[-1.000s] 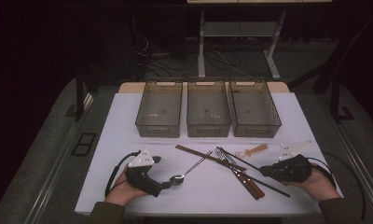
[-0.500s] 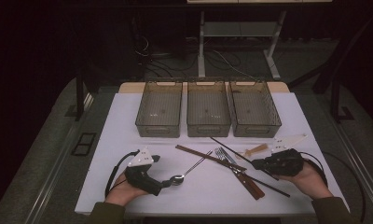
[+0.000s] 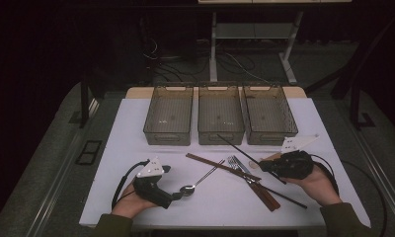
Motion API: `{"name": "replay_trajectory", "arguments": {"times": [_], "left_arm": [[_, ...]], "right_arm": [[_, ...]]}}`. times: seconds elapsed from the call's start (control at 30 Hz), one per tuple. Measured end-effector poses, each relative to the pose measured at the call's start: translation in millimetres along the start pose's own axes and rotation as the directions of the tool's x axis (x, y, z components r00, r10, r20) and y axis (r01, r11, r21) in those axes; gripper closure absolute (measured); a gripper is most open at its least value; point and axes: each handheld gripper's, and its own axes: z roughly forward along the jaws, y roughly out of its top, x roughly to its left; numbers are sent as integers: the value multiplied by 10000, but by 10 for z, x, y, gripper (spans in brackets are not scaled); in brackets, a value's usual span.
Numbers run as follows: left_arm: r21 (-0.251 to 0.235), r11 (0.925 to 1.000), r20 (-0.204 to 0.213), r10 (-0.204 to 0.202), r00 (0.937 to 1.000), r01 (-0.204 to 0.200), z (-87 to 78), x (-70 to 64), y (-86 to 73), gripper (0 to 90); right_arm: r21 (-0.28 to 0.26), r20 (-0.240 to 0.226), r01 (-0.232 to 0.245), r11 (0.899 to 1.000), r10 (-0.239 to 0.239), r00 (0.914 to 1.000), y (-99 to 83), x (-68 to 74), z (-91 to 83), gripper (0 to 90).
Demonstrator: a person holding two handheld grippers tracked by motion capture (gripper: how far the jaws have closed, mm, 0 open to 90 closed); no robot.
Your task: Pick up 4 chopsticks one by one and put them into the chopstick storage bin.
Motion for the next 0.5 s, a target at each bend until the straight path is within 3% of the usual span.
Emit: {"name": "replay_trajectory", "arguments": {"times": [0.5], "left_arm": [[45, 10000, 31, 41, 10000, -41, 2, 5, -3, 0]], "right_arm": [[-177, 129, -54, 9998, 56, 9999, 283, -9, 254, 855]]}}
